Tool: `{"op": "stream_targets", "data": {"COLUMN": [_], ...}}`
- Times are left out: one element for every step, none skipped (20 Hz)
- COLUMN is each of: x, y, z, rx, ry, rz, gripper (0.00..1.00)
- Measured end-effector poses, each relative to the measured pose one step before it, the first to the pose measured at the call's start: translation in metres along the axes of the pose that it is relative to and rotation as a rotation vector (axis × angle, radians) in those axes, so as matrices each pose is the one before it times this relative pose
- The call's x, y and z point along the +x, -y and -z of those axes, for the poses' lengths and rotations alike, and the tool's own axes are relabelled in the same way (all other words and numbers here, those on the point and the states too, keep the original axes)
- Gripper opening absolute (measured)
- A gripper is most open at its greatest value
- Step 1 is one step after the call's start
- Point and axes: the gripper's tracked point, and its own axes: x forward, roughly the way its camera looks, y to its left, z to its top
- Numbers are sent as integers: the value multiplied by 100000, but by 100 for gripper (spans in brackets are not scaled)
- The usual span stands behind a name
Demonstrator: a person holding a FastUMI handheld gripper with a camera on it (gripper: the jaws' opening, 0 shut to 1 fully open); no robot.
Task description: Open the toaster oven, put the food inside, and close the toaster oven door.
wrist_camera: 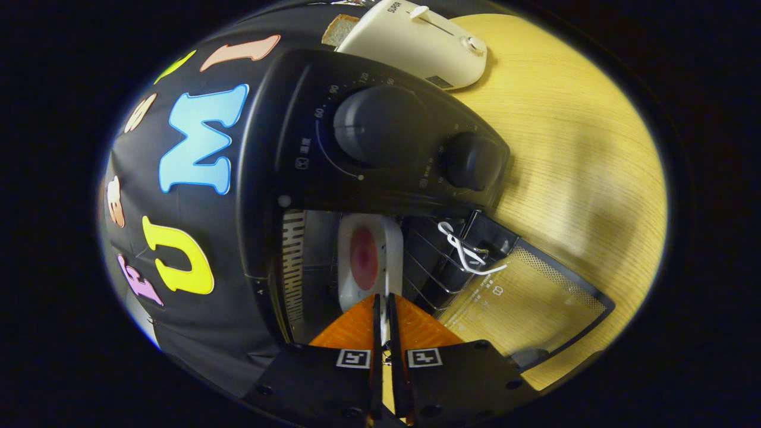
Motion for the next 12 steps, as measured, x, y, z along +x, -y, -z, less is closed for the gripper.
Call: {"op": "stream_targets", "data": {"x": [-381, -767, -660, -805, -763, -895, -818, -608, -1005, -838, -634, -844], "y": [-225, -316, -74, -96, -100, -150, -313, -183, 110, 110, 96, 37], "z": [126, 351, 410, 431, 471, 734, 687, 733, 455, 157, -81, 143], "rx": [-992, -1214, -1529, -2092, -2353, -2563, -2467, -2559, -2770, -3690, -4762, -5700], "ry": [-631, -1275, -977, -1195, -1140, -1603, -1884, -2088, -1684, -370, 64, -227], "rz": [-1143, -871, -262, -172, -532, -581, -1341, -647, 806, 1161, 1566, 1638], "gripper": [21, 25, 31, 42, 52, 64, 75, 86, 98, 98, 98, 98]}}
